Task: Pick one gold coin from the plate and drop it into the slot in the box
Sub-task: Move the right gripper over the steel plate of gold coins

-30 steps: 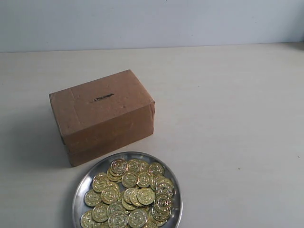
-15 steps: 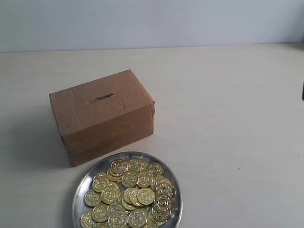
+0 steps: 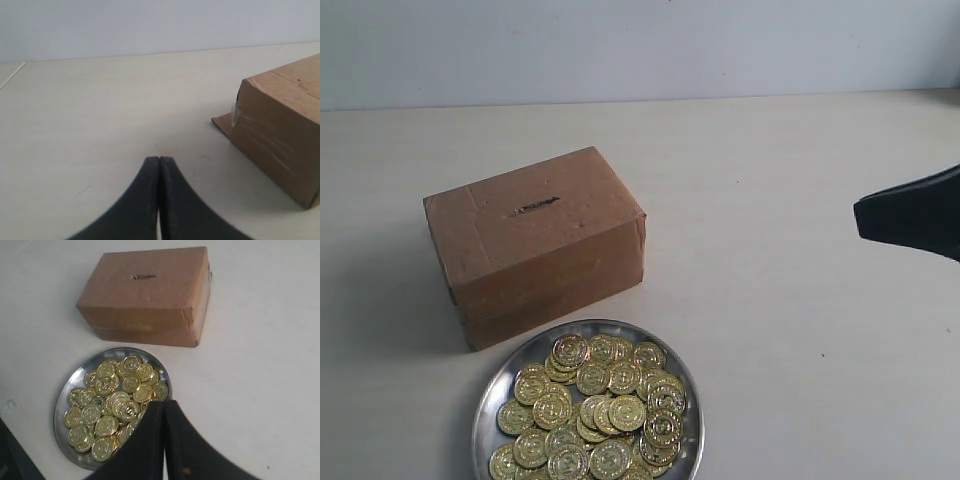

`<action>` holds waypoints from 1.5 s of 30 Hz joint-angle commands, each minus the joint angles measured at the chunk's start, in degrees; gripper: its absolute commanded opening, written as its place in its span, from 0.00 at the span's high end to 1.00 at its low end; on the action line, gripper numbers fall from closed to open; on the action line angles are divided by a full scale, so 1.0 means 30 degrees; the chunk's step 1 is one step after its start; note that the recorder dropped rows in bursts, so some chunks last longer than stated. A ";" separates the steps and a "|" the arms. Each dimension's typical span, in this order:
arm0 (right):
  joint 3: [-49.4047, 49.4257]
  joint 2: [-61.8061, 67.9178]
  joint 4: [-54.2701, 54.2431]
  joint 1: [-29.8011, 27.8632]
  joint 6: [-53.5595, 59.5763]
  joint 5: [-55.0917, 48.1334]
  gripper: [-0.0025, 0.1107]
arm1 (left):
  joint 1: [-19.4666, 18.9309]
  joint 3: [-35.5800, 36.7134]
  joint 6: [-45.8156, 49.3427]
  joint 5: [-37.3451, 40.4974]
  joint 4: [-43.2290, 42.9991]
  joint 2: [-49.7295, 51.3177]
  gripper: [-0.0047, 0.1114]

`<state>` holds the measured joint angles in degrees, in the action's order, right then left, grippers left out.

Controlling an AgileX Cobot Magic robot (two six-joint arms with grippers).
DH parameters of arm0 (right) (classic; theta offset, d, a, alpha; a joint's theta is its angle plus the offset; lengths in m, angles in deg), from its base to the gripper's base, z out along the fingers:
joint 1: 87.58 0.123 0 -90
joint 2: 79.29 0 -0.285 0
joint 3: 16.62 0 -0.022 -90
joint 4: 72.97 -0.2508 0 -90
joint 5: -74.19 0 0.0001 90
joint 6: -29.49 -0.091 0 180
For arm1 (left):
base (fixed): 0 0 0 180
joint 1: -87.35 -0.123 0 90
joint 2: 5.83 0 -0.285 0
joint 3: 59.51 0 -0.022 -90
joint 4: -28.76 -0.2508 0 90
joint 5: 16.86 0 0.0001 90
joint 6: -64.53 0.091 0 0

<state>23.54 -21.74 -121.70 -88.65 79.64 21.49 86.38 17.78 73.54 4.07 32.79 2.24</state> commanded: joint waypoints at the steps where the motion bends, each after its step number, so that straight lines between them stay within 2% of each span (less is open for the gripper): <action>1: -0.0658 0.2328 -0.0202 -0.0093 0.0373 -0.0096 0.98 | 0.0285 -0.0023 -0.0152 -0.0180 0.0172 -0.0094 0.96; 7: -0.1368 0.5027 -0.0356 -0.0093 0.0649 0.0195 0.98 | 0.0796 -0.0023 -0.0152 -0.0180 0.0172 -0.0094 0.96; 10: -0.1948 0.6600 -0.0409 0.0760 0.1257 0.0608 0.98 | 0.0796 -0.0023 -0.0152 -0.0180 0.0172 -0.0094 0.96; 16: -0.4108 1.0597 0.0279 0.5053 0.1942 0.1751 0.98 | 0.0796 -0.0023 -0.0152 -0.0180 0.0172 -0.0094 0.96; 19: -0.4932 1.2421 0.2698 0.7573 0.1942 0.2785 0.98 | 0.0796 -0.0023 -0.0152 -0.0180 0.0172 -0.0094 0.96; 26: -0.5327 1.4263 0.8967 1.1812 0.2591 0.3341 0.98 | 0.0796 -0.0023 -0.0152 -0.0180 0.0172 -0.0094 0.96; 31: -0.5327 1.5139 0.8565 1.3872 0.3266 0.4623 0.98 | 0.0796 -0.0023 -0.0152 -0.0180 0.0172 -0.0094 0.96; 36: -0.5327 1.5868 0.6265 1.4830 0.3266 0.5350 0.97 | 0.0796 -0.0023 -0.0152 -0.0180 0.0172 -0.0094 0.96; 41: -0.5327 1.6518 0.6010 1.6062 0.3266 0.6235 0.85 | 0.0796 -0.0023 -0.0152 -0.0180 0.0172 -0.0094 0.96; 45: -0.5327 1.6975 0.5920 1.7017 0.3266 0.6703 0.70 | 0.0796 -0.0023 -0.0152 -0.0180 0.0172 -0.0094 0.96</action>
<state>7.86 28.35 -103.46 -39.22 88.88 40.07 88.38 17.78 73.54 4.07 32.79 2.24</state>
